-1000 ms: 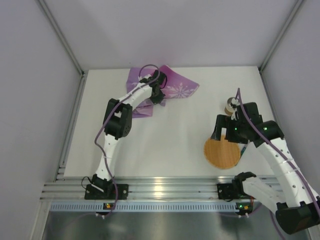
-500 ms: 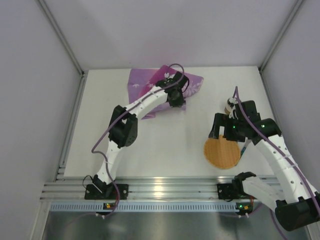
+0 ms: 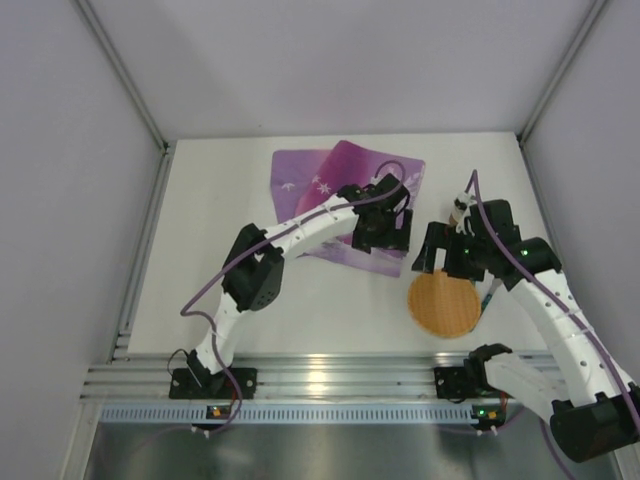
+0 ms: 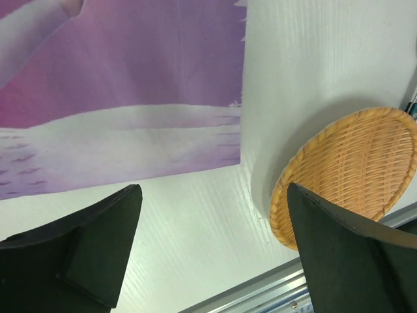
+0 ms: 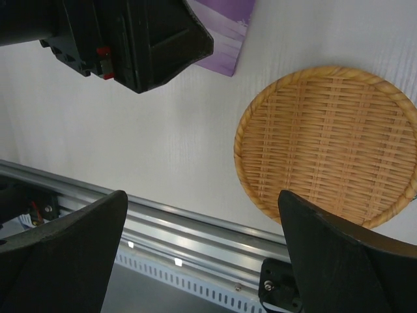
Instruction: Set the dinner table for one person
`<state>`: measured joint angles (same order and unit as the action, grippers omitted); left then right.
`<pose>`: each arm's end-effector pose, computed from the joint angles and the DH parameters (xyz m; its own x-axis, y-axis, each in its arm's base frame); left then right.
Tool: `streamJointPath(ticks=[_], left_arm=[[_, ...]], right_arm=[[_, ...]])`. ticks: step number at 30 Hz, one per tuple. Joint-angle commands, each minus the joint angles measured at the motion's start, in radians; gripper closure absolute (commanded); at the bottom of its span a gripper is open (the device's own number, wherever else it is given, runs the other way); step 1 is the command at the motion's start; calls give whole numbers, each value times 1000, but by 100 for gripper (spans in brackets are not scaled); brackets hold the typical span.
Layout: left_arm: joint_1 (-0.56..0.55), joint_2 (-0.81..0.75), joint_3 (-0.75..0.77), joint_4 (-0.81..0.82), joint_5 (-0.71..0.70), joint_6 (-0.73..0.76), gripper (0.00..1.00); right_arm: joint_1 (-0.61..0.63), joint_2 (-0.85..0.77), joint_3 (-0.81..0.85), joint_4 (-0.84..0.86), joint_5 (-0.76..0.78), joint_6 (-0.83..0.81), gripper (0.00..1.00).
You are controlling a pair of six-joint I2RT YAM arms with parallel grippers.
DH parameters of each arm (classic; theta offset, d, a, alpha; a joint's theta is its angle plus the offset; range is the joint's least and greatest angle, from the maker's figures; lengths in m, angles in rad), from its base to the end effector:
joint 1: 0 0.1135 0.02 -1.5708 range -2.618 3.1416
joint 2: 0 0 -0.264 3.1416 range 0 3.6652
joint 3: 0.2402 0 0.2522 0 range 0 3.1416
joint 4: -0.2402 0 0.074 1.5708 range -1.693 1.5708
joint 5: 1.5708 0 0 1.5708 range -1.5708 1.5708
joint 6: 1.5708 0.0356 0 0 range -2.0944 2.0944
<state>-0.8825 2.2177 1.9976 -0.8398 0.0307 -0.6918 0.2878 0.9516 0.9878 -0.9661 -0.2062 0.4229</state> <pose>0.3071 -0.3752 0.2336 -0.9253 0.1212 -0.3595 0.2484 0.9098 -0.3325 0.1652 0.0565 0.3101 -0.8631 0.1635 -0.4779 -0.0449 0.9176 0.3950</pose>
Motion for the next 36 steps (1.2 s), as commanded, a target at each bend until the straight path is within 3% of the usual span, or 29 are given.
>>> streamJointPath(ticks=[1,6,9,16,24,31,36], left_arm=[[17,-148,4,25,-9,-14,2],[85,-295,-64,-16,-22,-70,2],[190,-456,-353,63,-69,-109,5],[442,-730,-805,226,-37,-95,8],[504,-652,-896,281,21,-60,14],[514,-560,-931,321,-5,-60,39],[531,-526,-942,352,-11,-40,42]], right_arm=[[10,-5,2,61,-18,20,0],[11,13,-9,93,-38,51,0],[11,50,-29,142,-80,88,0],[13,222,-12,233,-111,134,0],[25,348,37,279,-136,139,1],[33,366,17,287,-134,149,1],[31,374,9,285,-131,146,3]])
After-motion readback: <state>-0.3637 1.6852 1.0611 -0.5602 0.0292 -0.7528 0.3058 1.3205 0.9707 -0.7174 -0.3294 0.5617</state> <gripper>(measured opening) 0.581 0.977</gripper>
